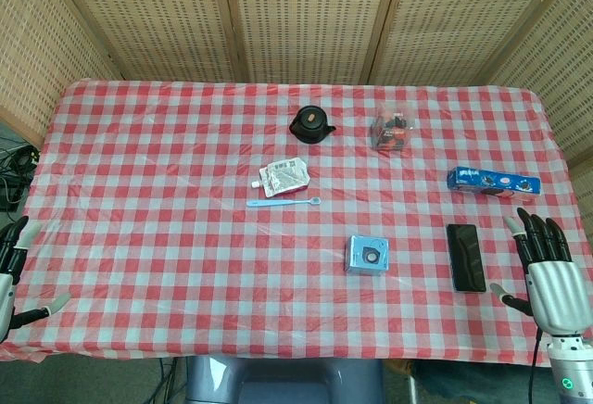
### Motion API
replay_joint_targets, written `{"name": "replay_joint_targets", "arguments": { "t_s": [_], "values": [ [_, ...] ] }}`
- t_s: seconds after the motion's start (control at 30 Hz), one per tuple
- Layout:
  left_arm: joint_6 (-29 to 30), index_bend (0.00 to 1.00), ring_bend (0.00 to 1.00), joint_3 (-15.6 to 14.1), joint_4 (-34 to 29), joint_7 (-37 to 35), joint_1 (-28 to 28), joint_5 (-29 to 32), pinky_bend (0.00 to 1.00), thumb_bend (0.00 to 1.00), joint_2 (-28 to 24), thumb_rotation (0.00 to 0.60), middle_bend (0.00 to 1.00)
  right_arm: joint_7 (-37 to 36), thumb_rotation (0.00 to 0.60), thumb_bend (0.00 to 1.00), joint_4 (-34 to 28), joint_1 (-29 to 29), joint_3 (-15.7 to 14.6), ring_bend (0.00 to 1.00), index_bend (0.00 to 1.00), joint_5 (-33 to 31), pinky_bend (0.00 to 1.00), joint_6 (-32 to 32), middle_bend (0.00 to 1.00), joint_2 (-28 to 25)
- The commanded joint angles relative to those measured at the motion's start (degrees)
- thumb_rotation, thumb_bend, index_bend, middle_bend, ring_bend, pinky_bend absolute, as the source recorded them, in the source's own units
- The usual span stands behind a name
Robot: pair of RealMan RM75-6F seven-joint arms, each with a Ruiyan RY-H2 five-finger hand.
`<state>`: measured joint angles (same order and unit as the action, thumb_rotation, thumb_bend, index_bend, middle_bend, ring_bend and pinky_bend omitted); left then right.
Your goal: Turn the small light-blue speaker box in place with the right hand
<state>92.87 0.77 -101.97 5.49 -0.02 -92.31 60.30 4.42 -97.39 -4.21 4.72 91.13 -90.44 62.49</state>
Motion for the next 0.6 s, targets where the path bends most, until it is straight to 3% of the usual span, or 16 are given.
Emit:
{"name": "replay_joint_targets", "arguments": {
  "t_s": [0.03, 0.3, 0.6],
  "values": [
    [-0.07, 0.0, 0.0, 0.02, 0.04, 0.05, -0.01, 0.07, 0.0, 0.0, 0.04, 0.6, 0.0, 0.2, 0.6, 0.0, -0.01, -0.14, -0.03, 0.0, 0.0, -0.09, 0.0, 0.34, 0.0, 0.04],
    [-0.59, 0.0, 0.0, 0.4, -0.16, -0.04, -0.27, 0.86, 0.0, 0.0, -0.03, 0.6, 0.0, 1.74, 0.6, 0.0, -0.3, -1.9, -0.04, 0.0, 0.0, -0.32, 0.0, 3.56, 0.0, 0.45],
    [-3.5, 0.0, 0.0, 2.15, -0.57, 0.99, -1.75, 5.18, 0.0, 0.0, 0.19, 0.6, 0.0, 6.65, 0.6, 0.0, -4.02, -12.89, 0.77, 0.0, 0.09, 1.08, 0.02, 20.31, 0.03, -0.09]
  ]
}}
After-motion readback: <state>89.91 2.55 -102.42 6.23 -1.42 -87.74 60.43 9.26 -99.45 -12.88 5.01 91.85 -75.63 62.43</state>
